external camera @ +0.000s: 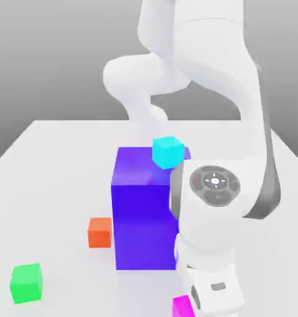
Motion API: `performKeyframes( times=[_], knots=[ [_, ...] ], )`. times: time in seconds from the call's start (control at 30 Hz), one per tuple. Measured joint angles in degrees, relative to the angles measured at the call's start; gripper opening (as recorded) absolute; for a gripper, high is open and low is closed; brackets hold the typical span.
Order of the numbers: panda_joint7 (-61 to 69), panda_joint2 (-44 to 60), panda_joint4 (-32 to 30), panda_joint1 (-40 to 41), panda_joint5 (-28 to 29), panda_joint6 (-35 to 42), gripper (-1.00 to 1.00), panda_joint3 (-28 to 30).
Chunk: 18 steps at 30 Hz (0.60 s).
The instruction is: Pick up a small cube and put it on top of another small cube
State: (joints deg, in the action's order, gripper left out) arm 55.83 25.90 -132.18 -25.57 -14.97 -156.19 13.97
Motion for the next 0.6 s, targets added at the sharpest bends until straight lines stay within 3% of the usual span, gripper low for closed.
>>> performKeyframes(
  times=[0.1, 0.6],
  knots=[
    [-1.22, -5.24, -1.35, -0.79, 2.55, 3.46, -1.00, 2.31],
    [33.05, -13.59, -5.21, 22.52, 3.74, 8.58, -1.00, 15.87]
  ],
)
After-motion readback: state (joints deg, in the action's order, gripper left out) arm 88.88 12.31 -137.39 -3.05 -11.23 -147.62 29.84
